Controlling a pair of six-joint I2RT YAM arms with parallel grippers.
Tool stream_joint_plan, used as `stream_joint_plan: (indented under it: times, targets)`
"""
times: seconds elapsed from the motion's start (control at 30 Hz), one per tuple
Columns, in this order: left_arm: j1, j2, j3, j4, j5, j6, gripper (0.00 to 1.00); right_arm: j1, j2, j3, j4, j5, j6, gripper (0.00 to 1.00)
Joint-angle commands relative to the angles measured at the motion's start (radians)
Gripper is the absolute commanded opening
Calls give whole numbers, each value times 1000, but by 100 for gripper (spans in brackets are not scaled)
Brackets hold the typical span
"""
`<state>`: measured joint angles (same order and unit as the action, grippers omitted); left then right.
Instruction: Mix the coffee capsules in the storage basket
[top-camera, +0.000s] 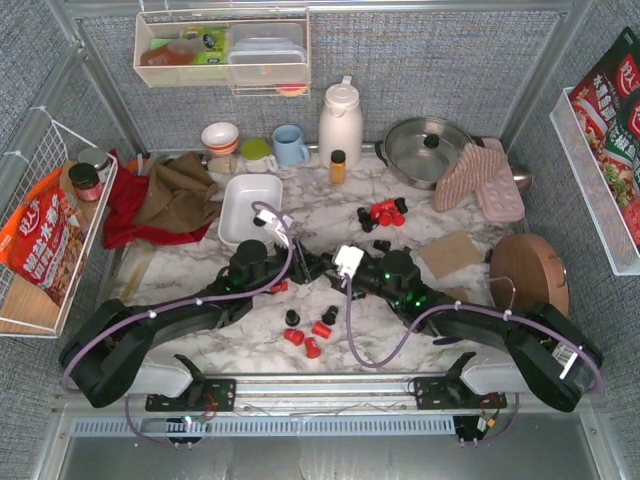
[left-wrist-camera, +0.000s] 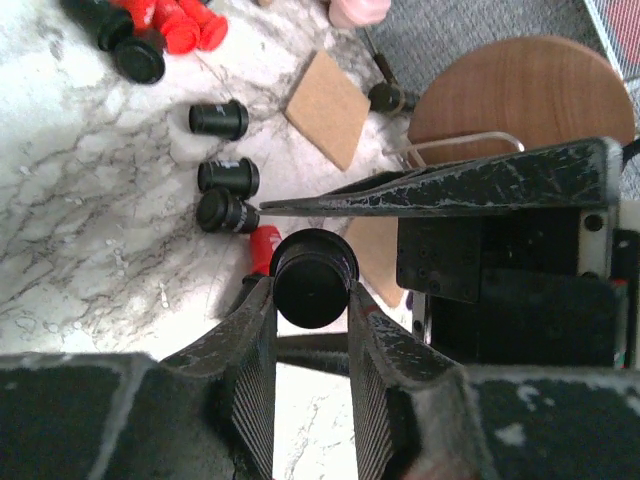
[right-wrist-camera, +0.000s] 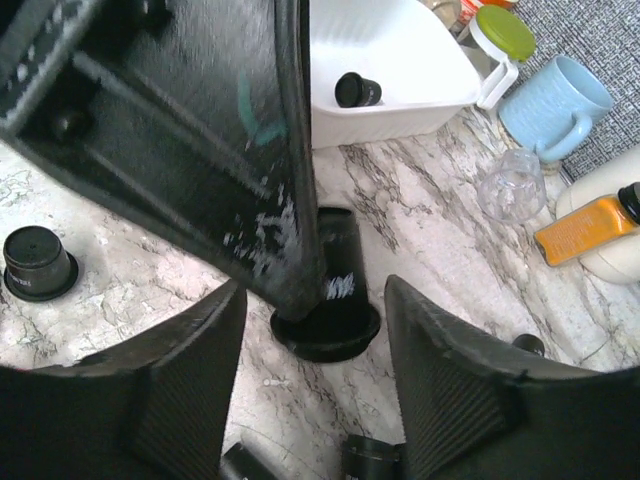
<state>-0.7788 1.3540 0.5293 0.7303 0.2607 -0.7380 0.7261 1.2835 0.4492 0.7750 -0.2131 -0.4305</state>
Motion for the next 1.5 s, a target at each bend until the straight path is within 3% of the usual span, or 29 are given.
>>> stream_joint_plan:
  times: [0.0,0.1,0.3,0.4,0.5,0.67,0.83,1.0,1.17,1.27,1.4,1.47]
  targets:
    - [0,-57,8,-38,-111,15,24,1,-29,-3,-33,23,9,65]
    - [1,-115,-1,-92,-222,50,23,-1,-57,-8,-85,54,9,77]
    - [29,-214,27,-292,-468,142,23,-5,-128,23,-289,129,82,81]
    - [74,-227,46,-365,-580,166,24,-4,-130,76,-416,233,217,81]
    - [138,-208,63,-402,-664,174,26,-5,-131,87,-476,322,452,81]
    - [269,-124,60,-337,-653,164,30,-2,-150,82,-621,438,760,79]
    - [352,-4,90,-264,-603,162,36,18,-152,24,-646,489,840,77]
    - [386,73,119,-229,-545,164,48,19,-130,41,-681,366,714,76]
    - [392,72,153,-302,-541,193,74,20,-86,162,-831,216,517,74]
    - [391,41,164,-383,-561,198,83,21,-50,198,-866,211,523,70]
    - [391,-38,157,-487,-520,209,87,25,3,209,-861,274,594,61]
    - [392,-79,146,-530,-481,216,95,32,27,217,-867,330,630,58]
